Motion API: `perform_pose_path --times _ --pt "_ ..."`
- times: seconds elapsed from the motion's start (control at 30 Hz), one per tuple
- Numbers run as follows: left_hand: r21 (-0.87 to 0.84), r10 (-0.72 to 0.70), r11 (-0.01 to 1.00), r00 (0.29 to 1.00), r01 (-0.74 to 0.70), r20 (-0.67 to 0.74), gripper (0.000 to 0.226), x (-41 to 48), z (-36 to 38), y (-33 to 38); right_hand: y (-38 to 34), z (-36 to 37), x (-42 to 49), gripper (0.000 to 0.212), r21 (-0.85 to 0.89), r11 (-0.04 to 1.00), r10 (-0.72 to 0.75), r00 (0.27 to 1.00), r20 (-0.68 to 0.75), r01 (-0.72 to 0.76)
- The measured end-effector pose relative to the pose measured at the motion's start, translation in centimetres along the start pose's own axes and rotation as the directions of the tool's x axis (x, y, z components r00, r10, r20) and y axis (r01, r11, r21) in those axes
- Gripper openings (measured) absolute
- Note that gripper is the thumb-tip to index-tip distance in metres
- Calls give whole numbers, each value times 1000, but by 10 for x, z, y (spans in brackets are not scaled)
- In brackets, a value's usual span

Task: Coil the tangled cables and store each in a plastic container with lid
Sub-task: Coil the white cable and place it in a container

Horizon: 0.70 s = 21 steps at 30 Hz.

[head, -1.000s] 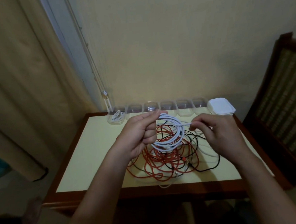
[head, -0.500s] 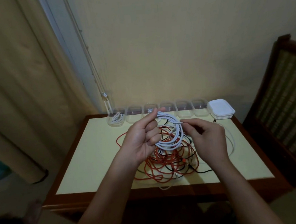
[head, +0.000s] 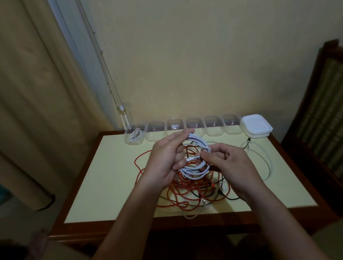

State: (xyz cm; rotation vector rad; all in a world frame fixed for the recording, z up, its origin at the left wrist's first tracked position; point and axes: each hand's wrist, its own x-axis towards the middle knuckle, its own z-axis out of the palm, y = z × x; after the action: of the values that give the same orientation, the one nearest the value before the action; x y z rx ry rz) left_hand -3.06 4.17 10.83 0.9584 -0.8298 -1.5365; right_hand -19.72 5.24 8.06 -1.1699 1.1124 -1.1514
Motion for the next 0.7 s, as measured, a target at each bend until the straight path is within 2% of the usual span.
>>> perform_pose_path --times 0.17,0.27,0.43,0.53,0.7 --pt "45 -10 999 1000 9 18 35 1 -4 6 -5 -2 -2 11 44 999 -5 997 72 2" --pt "-47 -61 997 996 64 69 39 3 -5 10 -8 -3 -2 11 229 971 43 991 123 -70" --pt "-145 -117 980 982 138 147 33 3 -3 10 -4 -6 -1 12 420 883 65 940 334 -211" --pt "-55 -65 996 992 71 106 26 3 -2 7 -3 -3 -3 16 296 938 88 948 305 -182" --pt "-11 -5 1000 999 6 47 31 4 -1 7 -5 1 -5 27 -23 1000 -11 999 37 12"
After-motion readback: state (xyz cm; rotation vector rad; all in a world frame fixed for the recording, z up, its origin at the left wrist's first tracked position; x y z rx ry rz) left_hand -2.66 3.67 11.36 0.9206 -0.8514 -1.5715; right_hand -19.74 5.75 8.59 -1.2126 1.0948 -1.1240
